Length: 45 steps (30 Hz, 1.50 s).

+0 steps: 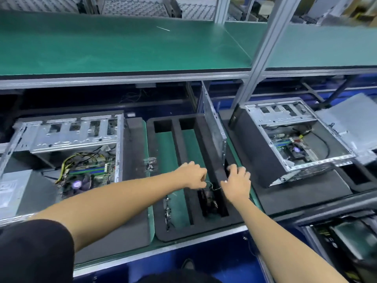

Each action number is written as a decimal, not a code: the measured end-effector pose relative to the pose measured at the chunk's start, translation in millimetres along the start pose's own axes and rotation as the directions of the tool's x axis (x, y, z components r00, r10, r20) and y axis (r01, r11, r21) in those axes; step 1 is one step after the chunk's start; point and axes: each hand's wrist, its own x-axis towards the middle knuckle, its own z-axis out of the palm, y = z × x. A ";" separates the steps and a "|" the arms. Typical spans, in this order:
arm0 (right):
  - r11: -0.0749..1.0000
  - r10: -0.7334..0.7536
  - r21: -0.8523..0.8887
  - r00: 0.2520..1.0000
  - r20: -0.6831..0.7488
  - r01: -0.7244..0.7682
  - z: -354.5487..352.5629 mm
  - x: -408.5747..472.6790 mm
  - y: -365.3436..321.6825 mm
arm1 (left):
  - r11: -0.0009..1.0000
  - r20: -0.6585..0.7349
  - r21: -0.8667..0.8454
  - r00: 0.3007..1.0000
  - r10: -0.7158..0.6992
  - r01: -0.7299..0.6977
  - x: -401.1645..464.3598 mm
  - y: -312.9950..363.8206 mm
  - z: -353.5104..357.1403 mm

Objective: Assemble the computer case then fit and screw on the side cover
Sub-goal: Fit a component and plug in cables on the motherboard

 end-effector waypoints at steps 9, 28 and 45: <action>0.988 0.147 0.009 0.948 0.282 -0.156 31.1 2.1 71.4 | 0.987 0.138 -0.159 0.990 -0.013 0.035 32.5 48.1 47.4; 0.708 -0.706 -0.433 0.581 -0.405 0.558 -36.3 -34.5 37.1 | -0.074 0.233 -0.969 0.972 0.025 0.234 -26.8 39.7 4.2; 0.549 -0.770 -0.282 0.344 -0.537 0.787 -29.2 -127.1 -212.4 | -0.145 -0.083 -0.977 0.906 -0.414 -0.155 -240.0 -138.2 14.5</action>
